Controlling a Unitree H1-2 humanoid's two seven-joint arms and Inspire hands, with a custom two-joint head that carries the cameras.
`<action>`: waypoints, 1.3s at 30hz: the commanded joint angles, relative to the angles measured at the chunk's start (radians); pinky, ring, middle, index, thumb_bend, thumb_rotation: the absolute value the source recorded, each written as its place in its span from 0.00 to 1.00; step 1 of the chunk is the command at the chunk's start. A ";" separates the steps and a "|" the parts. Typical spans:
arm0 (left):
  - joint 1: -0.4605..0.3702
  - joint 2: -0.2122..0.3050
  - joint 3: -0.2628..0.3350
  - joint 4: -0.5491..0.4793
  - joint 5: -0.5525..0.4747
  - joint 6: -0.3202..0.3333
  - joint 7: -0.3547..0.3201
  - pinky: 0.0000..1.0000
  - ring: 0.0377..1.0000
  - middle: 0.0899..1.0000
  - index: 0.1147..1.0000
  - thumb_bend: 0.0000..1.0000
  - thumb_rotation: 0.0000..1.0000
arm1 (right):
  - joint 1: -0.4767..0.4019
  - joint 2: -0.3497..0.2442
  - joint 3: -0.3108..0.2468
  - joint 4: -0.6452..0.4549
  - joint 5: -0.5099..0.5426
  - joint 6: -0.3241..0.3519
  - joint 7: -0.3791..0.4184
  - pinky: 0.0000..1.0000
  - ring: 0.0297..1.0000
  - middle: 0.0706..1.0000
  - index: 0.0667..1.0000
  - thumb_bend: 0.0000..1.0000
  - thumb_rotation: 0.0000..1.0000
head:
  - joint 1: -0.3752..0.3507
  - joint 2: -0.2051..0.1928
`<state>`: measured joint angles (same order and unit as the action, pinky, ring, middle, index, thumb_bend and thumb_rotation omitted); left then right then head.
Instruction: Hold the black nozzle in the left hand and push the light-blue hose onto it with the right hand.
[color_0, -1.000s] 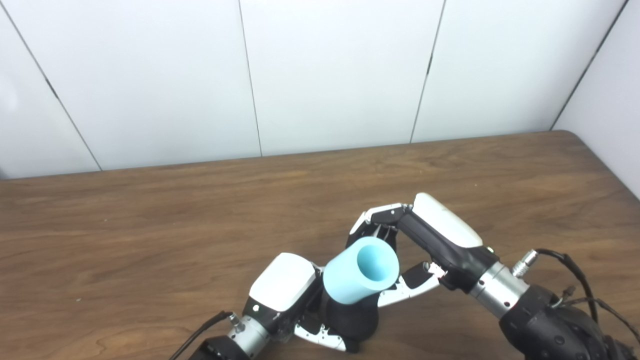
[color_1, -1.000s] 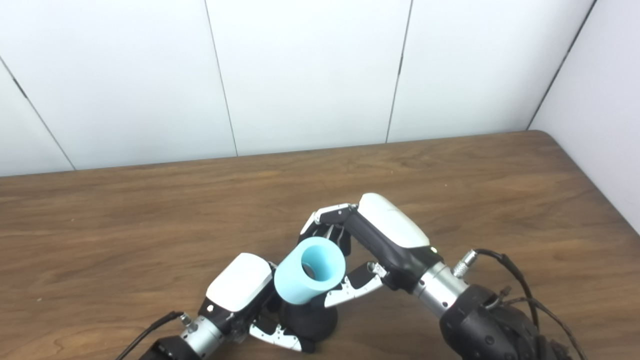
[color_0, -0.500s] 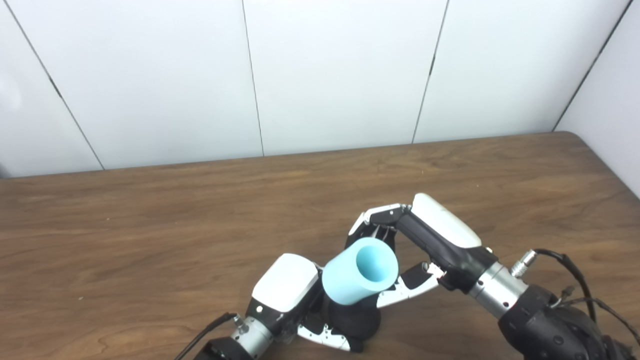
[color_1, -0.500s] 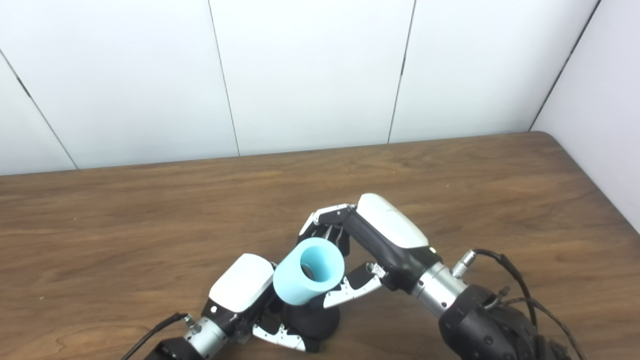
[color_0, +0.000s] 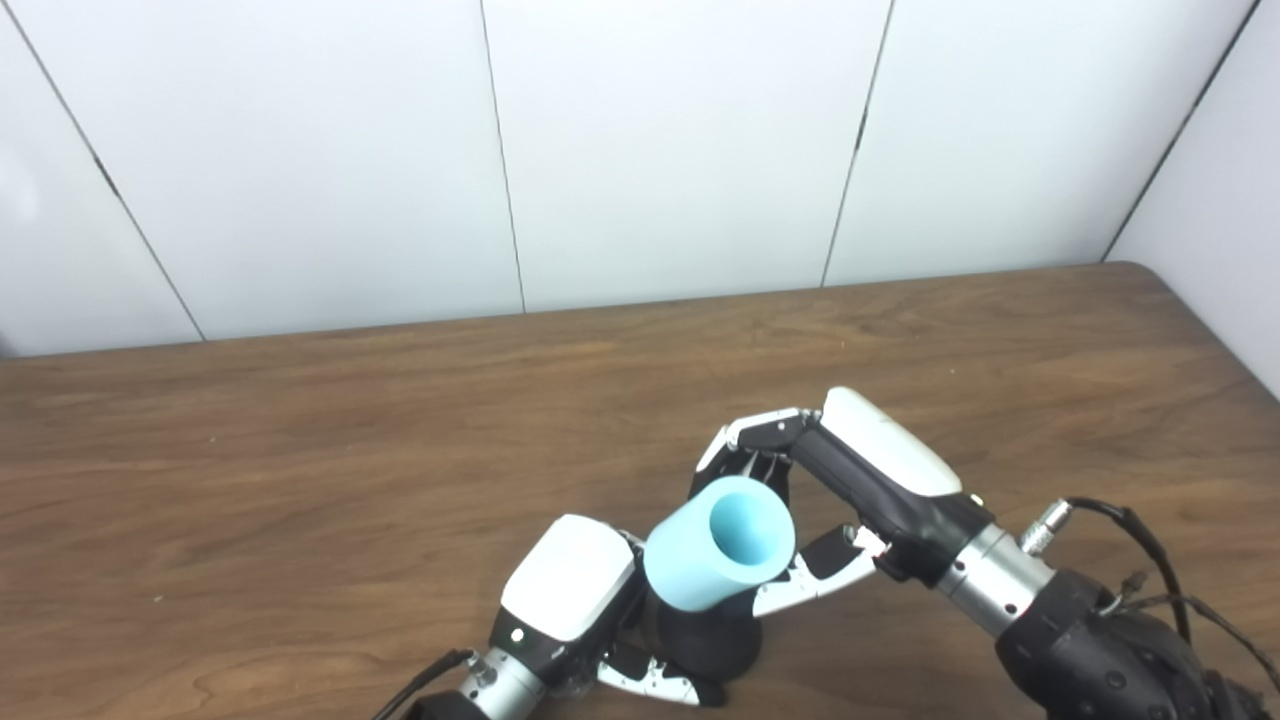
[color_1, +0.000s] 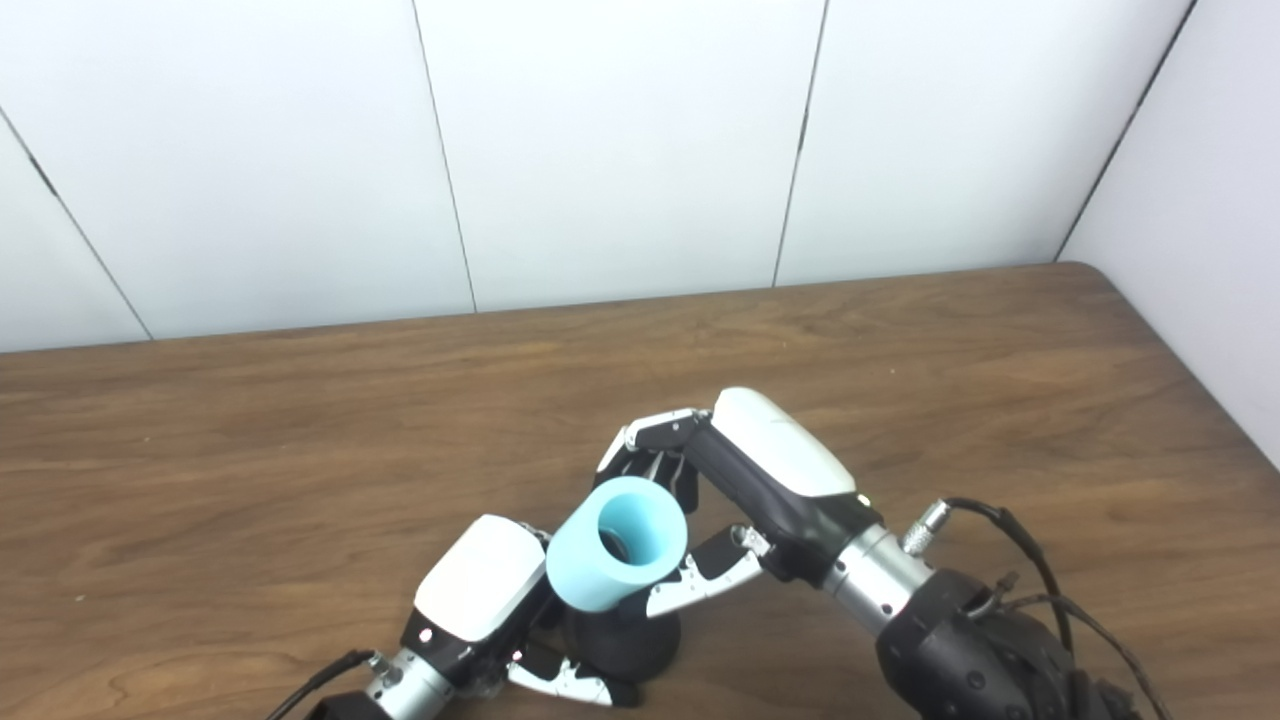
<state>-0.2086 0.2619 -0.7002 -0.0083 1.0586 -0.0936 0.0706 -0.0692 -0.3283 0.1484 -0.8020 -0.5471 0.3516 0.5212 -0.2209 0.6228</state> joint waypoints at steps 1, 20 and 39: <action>0.043 0.039 -0.049 0.044 0.094 0.030 -0.139 0.49 0.29 0.40 0.42 0.52 0.00 | -0.021 -0.002 -0.005 -0.037 -0.005 -0.007 -0.004 0.33 0.41 0.47 0.46 0.50 0.00 | 0.000 0.000; 0.033 0.080 -0.041 -0.023 0.153 0.120 -0.369 0.55 0.33 0.35 0.45 0.52 0.00 | -0.035 -0.012 -0.012 -0.046 -0.011 0.013 0.017 0.32 0.40 0.47 0.48 0.50 0.00 | -0.004 0.008; 0.023 0.070 -0.043 -0.044 0.227 0.146 -0.478 0.49 0.37 0.37 0.45 0.52 0.00 | -0.078 -0.069 -0.019 -0.089 -0.035 0.091 0.095 0.30 0.39 0.47 0.48 0.49 0.00 | -0.018 0.012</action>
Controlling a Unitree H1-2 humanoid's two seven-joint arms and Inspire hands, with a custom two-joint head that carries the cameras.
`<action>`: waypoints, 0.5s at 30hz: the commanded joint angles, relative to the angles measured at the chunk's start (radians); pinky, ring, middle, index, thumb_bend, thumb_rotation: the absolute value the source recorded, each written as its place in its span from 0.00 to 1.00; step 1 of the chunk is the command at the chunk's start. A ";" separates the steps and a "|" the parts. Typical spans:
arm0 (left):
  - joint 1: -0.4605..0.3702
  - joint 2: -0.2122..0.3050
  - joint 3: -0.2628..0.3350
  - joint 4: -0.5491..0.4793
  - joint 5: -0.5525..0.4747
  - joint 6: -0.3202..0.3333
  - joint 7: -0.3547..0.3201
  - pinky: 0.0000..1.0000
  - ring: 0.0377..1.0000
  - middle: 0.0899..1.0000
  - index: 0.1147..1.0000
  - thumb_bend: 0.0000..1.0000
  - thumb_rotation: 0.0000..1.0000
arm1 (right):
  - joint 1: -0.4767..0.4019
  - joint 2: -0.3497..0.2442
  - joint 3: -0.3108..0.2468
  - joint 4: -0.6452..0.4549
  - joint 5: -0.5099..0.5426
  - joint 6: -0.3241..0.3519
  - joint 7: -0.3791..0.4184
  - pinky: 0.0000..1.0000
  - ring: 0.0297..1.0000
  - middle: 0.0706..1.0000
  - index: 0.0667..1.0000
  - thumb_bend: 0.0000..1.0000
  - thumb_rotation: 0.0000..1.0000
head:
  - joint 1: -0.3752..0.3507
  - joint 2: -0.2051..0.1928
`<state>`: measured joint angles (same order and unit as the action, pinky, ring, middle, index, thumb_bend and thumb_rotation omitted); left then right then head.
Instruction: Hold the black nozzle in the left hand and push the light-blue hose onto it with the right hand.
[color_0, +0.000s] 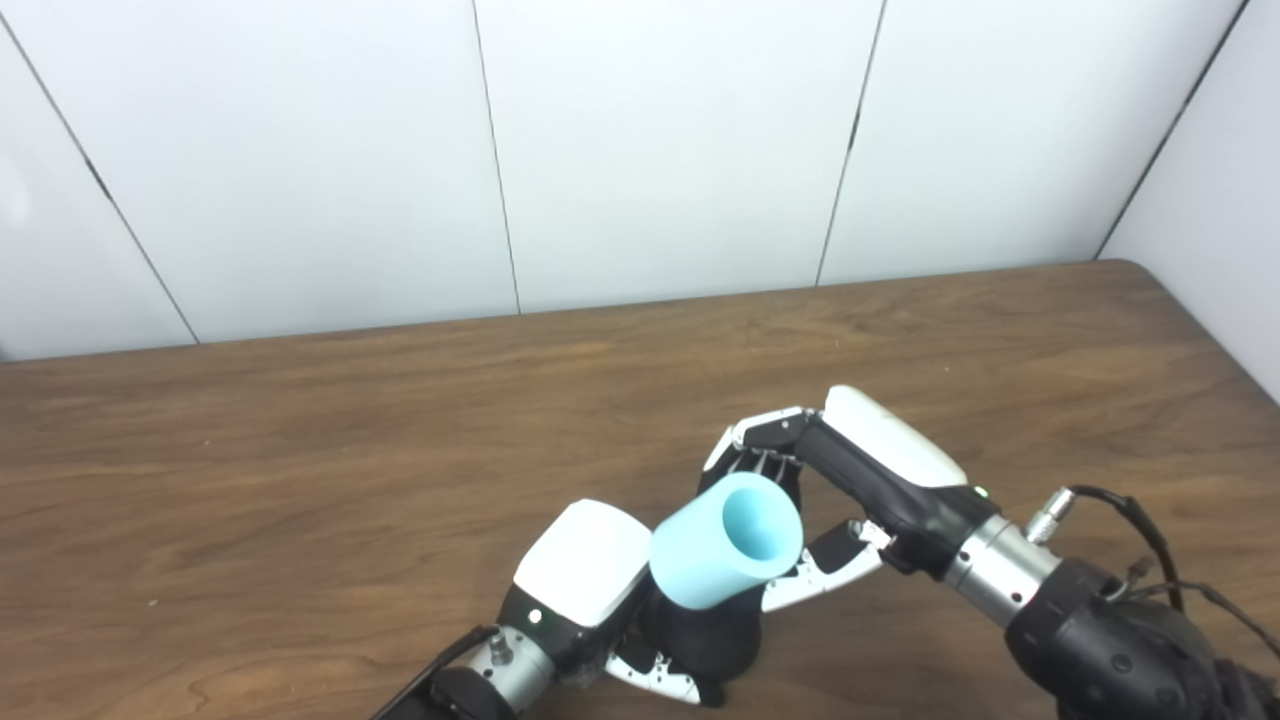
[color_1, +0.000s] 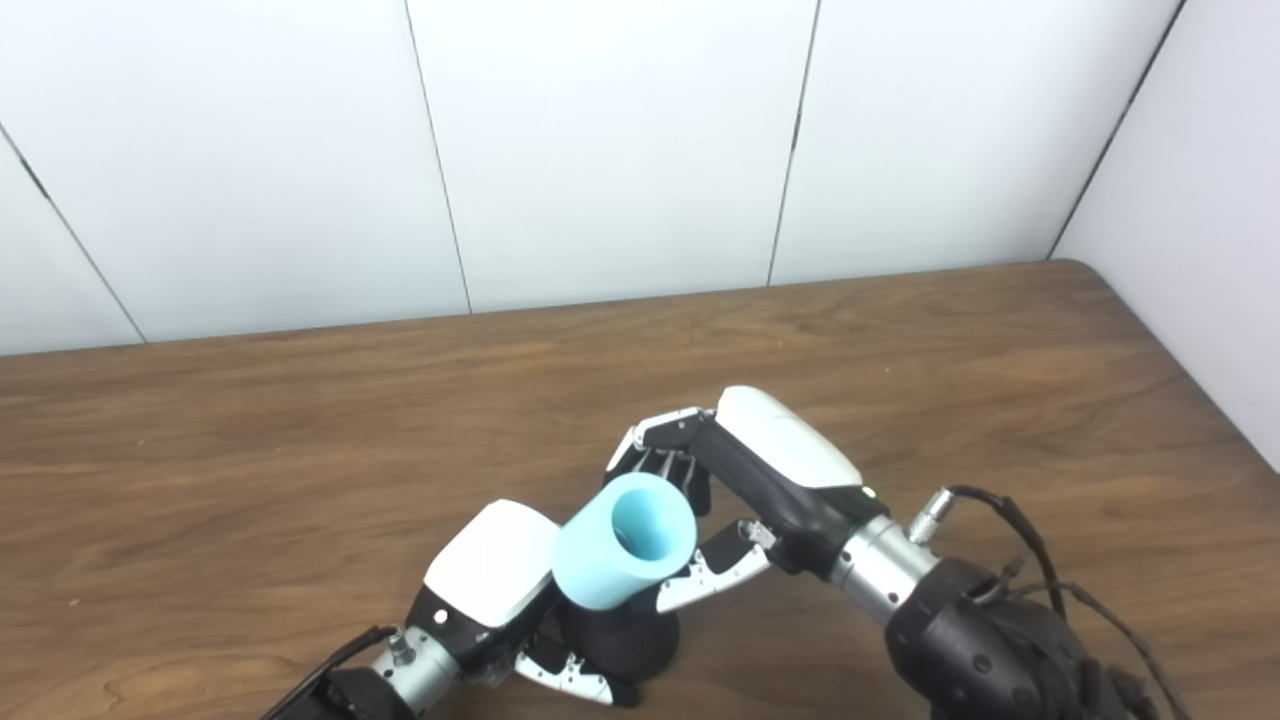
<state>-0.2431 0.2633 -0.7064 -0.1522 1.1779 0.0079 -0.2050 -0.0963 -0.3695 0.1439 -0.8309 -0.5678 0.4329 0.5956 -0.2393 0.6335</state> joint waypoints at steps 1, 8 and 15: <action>0.057 0.067 -0.038 0.101 0.110 0.044 -0.201 0.50 0.38 0.37 0.45 0.52 0.00 | -0.057 -0.032 -0.014 -0.065 -0.019 0.019 0.031 0.30 0.39 0.46 0.48 0.49 0.00 | 0.000 0.001; 0.048 0.060 -0.053 0.106 0.130 0.037 -0.215 0.44 0.30 0.34 0.45 0.52 0.00 | -0.088 -0.051 -0.035 -0.083 -0.039 0.034 0.094 0.30 0.38 0.45 0.50 0.49 0.00 | -0.003 0.001; 0.046 0.054 -0.058 0.113 0.132 0.040 -0.216 0.45 0.30 0.34 0.45 0.52 0.00 | -0.102 -0.056 -0.050 -0.086 -0.052 0.035 0.137 0.30 0.37 0.44 0.50 0.49 0.00 | -0.008 -0.002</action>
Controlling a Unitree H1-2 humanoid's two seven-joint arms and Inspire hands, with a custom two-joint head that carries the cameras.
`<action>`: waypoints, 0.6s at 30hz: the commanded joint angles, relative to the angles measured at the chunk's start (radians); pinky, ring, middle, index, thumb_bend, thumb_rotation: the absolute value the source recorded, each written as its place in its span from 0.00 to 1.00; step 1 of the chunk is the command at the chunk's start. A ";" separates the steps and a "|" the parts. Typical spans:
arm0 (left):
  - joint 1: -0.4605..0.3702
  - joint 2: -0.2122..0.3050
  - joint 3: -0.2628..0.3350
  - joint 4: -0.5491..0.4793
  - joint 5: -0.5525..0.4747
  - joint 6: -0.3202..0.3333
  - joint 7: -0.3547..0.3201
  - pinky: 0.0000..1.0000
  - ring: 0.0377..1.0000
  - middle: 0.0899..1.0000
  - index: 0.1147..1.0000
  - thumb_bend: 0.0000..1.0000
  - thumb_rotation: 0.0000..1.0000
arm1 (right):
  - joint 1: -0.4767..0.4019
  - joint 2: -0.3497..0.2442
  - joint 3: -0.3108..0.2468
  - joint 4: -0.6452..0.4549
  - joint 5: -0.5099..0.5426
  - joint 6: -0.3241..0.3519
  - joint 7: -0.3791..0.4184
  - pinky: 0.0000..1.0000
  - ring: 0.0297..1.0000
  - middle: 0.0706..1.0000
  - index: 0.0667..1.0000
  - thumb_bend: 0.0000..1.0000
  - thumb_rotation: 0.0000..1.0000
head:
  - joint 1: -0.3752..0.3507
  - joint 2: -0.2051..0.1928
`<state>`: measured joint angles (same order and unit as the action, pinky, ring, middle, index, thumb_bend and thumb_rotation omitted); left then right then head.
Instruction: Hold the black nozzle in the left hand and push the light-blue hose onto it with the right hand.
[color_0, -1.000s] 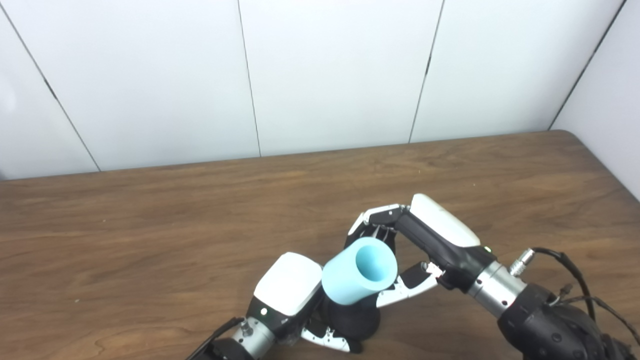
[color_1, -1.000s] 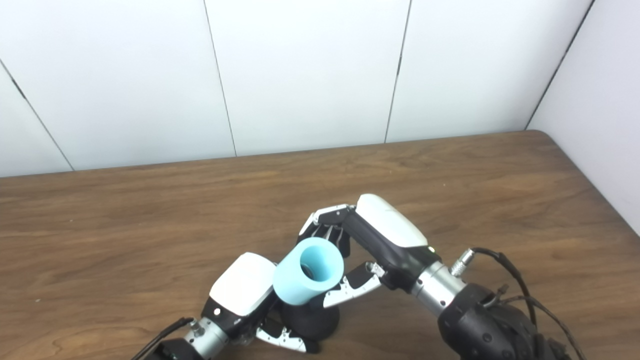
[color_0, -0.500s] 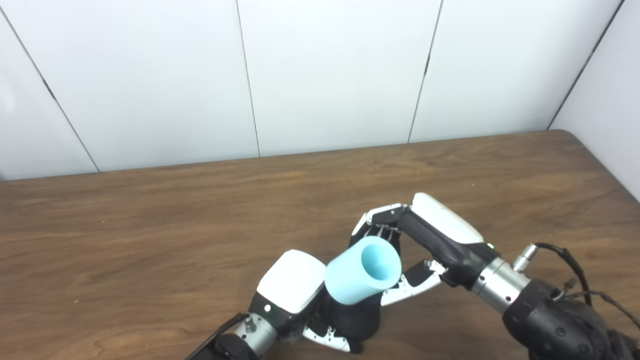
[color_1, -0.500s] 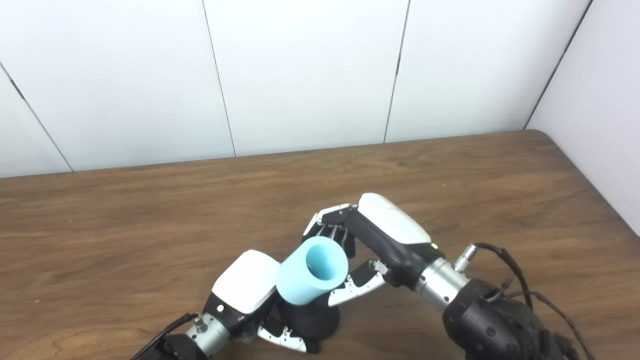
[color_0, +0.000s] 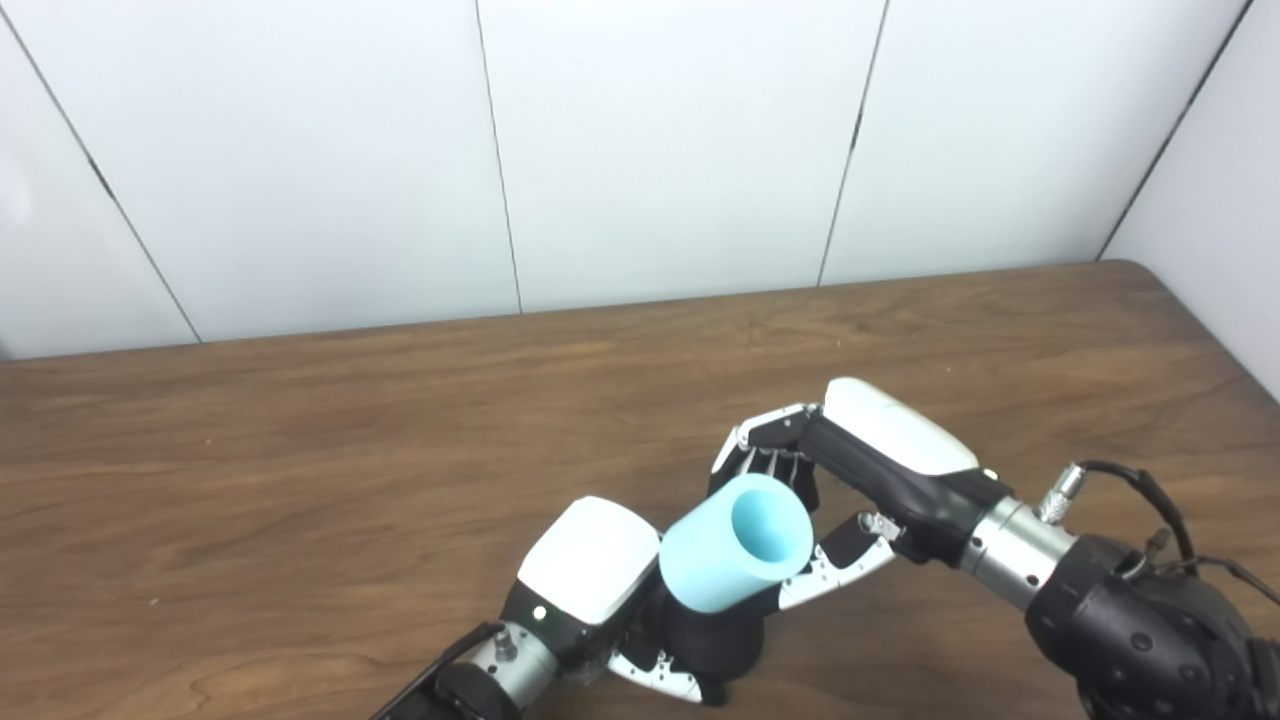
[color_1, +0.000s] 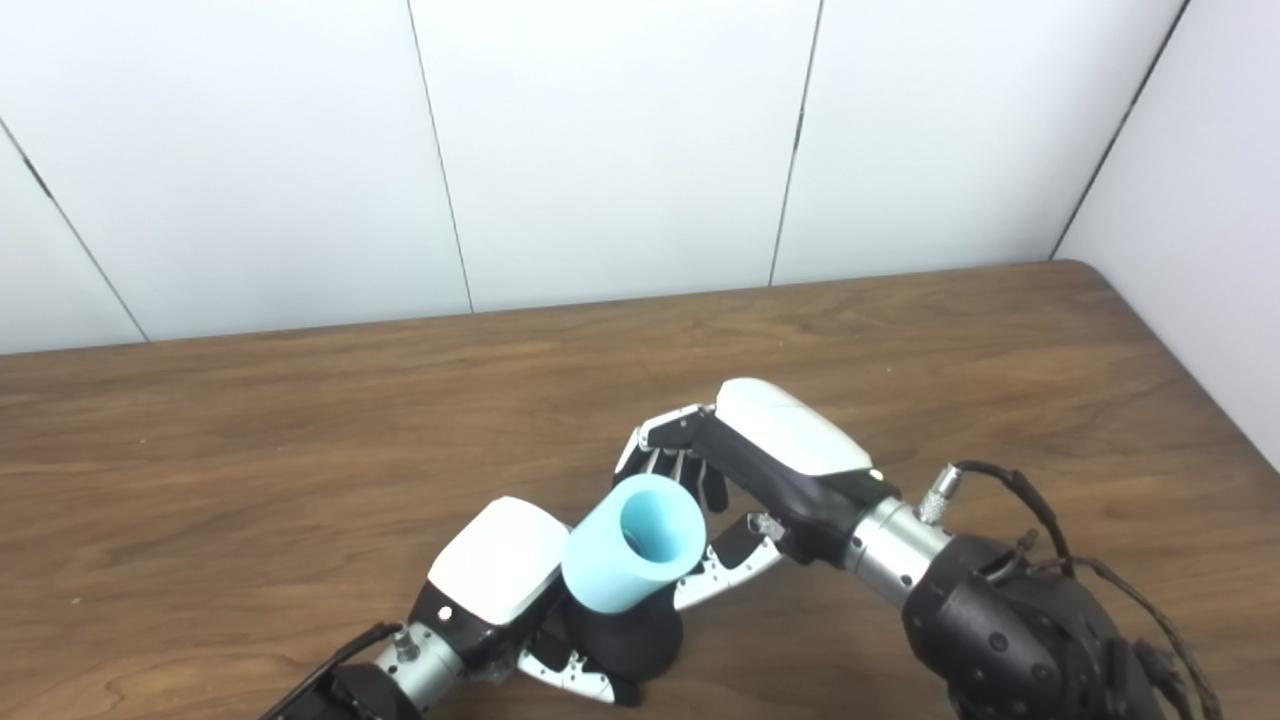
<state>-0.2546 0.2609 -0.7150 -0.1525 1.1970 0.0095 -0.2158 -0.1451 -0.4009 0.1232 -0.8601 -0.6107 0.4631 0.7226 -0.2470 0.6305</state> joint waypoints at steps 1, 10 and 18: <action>0.057 0.056 -0.050 0.115 0.113 0.038 -0.208 0.48 0.32 0.35 0.46 0.52 0.00 | -0.054 -0.024 -0.034 -0.058 -0.009 0.005 0.017 0.30 0.38 0.44 0.49 0.49 0.00 | 0.000 0.000; 0.050 0.047 -0.062 0.122 0.117 0.052 -0.229 0.46 0.31 0.34 0.46 0.52 0.00 | -0.064 -0.012 -0.068 -0.066 -0.037 0.006 0.085 0.29 0.37 0.43 0.50 0.49 0.00 | 0.001 -0.003; 0.050 0.040 -0.071 0.126 0.120 0.053 -0.231 0.53 0.35 0.35 0.46 0.52 0.00 | -0.094 0.008 -0.092 -0.069 -0.084 0.006 0.175 0.30 0.38 0.43 0.49 0.49 0.00 | 0.003 -0.007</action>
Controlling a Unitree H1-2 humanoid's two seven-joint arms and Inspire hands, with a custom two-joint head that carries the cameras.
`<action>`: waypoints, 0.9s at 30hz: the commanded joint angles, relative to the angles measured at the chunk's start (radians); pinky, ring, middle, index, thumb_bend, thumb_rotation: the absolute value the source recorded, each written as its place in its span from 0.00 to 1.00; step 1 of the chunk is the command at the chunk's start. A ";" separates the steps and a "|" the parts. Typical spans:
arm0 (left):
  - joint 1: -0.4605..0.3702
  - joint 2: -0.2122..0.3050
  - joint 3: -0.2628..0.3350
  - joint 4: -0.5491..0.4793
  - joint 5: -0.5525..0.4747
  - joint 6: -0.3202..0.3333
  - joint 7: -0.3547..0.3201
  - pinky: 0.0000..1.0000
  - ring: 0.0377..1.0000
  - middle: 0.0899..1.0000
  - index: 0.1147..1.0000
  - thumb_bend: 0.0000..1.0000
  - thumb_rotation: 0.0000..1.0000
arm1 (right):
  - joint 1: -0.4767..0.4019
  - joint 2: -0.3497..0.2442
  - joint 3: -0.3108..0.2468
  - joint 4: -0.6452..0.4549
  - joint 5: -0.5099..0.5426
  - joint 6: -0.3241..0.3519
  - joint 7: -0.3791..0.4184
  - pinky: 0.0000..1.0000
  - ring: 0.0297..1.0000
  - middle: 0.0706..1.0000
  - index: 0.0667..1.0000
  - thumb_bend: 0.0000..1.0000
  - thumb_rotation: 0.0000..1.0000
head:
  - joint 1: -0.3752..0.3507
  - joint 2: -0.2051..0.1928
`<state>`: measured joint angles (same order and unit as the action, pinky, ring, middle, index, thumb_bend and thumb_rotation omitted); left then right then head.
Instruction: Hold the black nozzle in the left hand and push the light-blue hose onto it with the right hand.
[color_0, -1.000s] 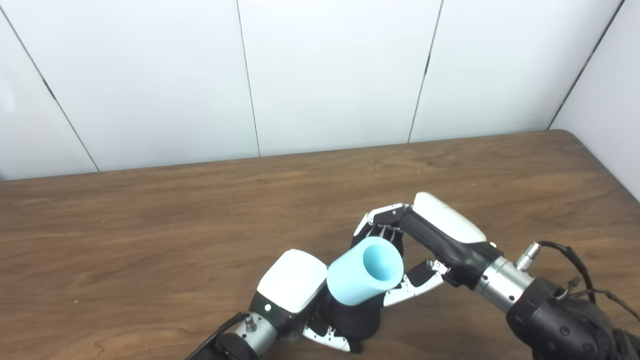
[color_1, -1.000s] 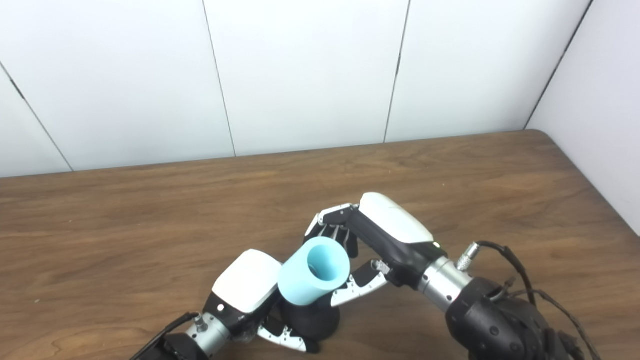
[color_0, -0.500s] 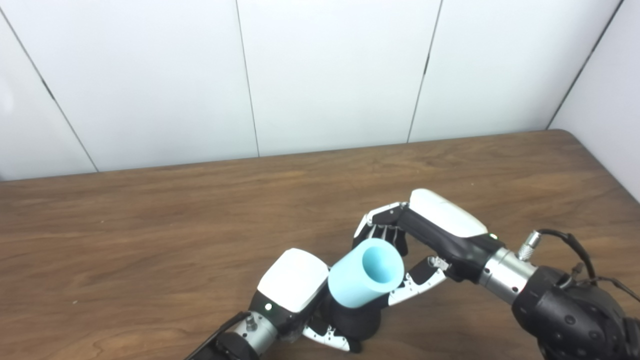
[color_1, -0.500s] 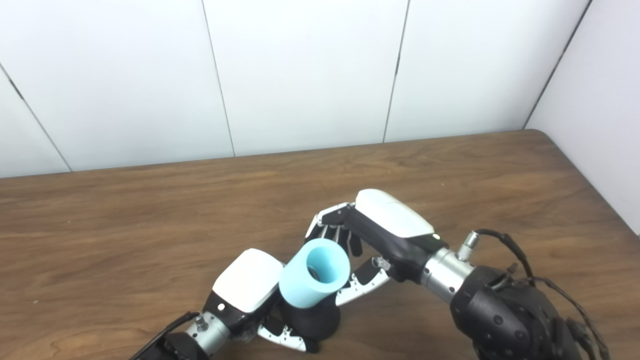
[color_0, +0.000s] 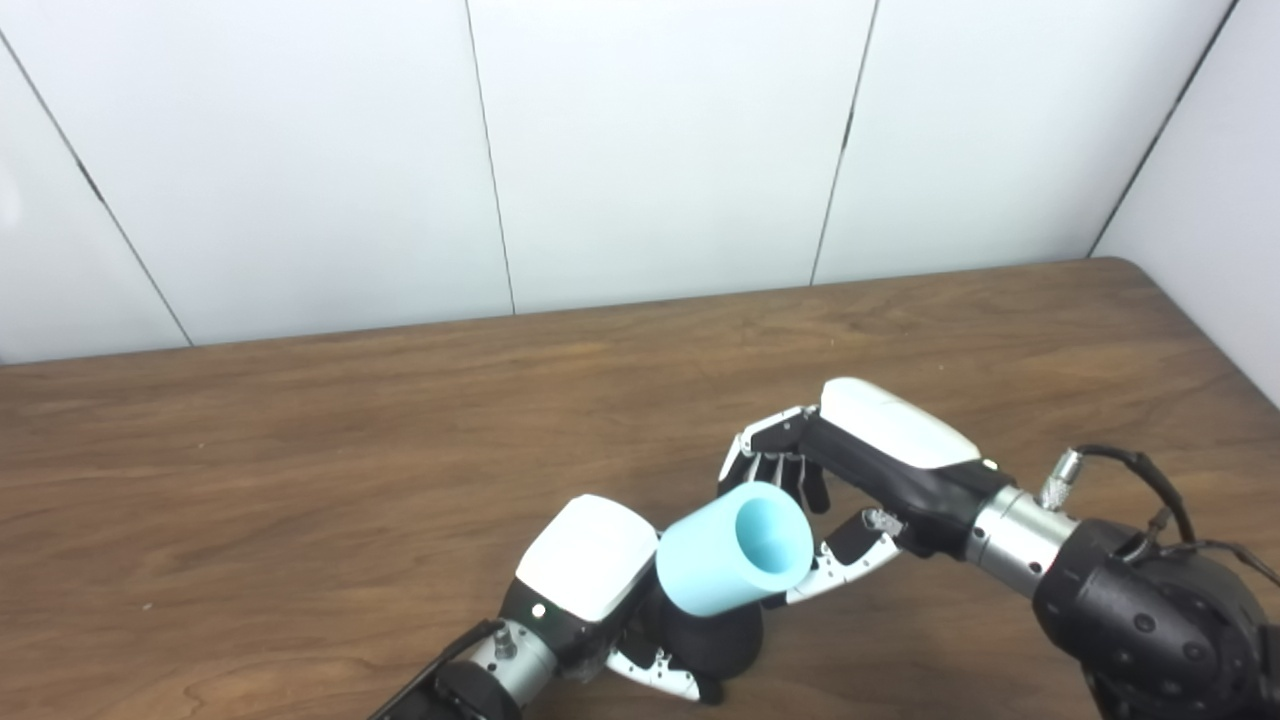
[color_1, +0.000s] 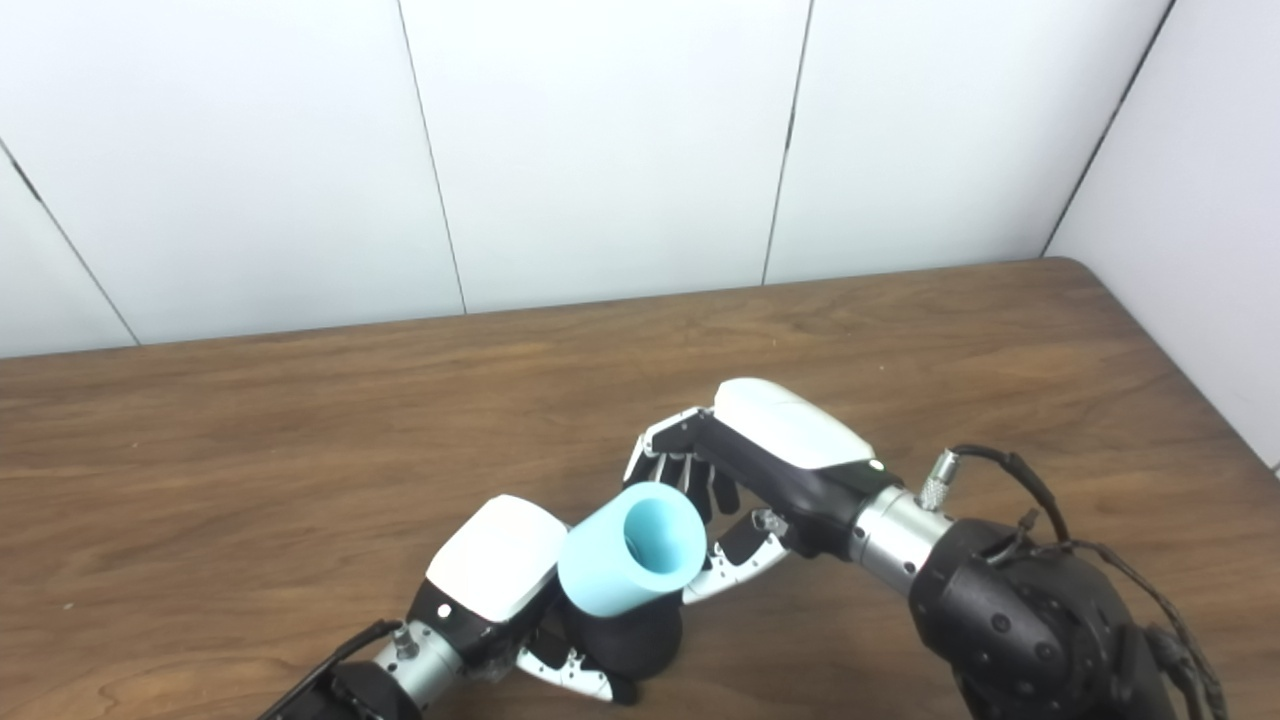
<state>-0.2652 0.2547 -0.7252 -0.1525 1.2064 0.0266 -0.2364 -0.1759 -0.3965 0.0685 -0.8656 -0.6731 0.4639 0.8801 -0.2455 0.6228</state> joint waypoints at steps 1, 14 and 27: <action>0.061 0.044 -0.061 0.126 0.112 0.036 -0.211 0.53 0.35 0.35 0.46 0.52 0.00 | -0.066 0.008 -0.043 -0.065 -0.027 0.006 0.029 0.30 0.38 0.43 0.49 0.49 0.00 | 0.002 0.001; 0.064 0.031 -0.062 0.124 0.131 0.043 -0.238 0.52 0.34 0.35 0.46 0.52 0.00 | -0.099 0.076 -0.093 -0.074 -0.099 0.006 0.158 0.29 0.37 0.42 0.49 0.49 0.00 | 0.006 -0.003; 0.056 0.025 -0.064 0.141 0.137 0.043 -0.240 0.51 0.33 0.35 0.46 0.52 0.00 | -0.121 0.109 -0.106 -0.063 -0.139 0.006 0.221 0.32 0.39 0.44 0.47 0.50 0.00 | 0.008 -0.012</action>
<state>-0.2670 0.2361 -0.7252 -0.1531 1.2330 0.0355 -0.2555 -0.2304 -0.2944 -0.0086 -0.8792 -0.7862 0.4639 1.0969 -0.2378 0.6105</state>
